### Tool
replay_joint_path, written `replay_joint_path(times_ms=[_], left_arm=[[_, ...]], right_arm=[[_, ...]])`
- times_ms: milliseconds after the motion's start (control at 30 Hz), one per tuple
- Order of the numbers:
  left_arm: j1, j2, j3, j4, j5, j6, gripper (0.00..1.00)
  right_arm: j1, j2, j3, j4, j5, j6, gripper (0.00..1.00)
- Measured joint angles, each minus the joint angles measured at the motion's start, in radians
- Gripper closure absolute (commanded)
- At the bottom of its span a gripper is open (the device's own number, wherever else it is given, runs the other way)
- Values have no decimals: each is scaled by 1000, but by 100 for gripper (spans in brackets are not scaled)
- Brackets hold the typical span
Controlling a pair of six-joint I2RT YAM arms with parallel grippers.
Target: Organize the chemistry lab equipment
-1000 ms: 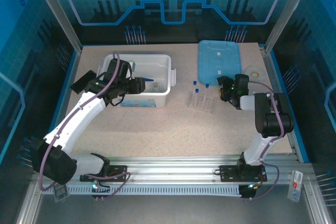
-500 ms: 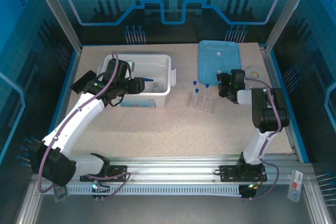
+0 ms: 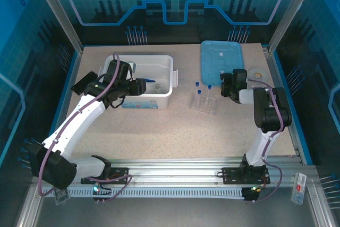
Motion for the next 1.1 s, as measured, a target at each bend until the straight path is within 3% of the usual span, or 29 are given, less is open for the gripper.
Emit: replay_joint_path(times_ms=[567,867,1100], left_arm=[[0,-6,-3,-1,-3,0,40],[0,-15,-4,-9,-11,0,40],[0,-17,-4,-15,-15,0,40]], right_arm=[[4,5,-37,197,47,6,45],[-9,25,-2,208,47,2,59],[-18,29,17,182,47,-21,80]])
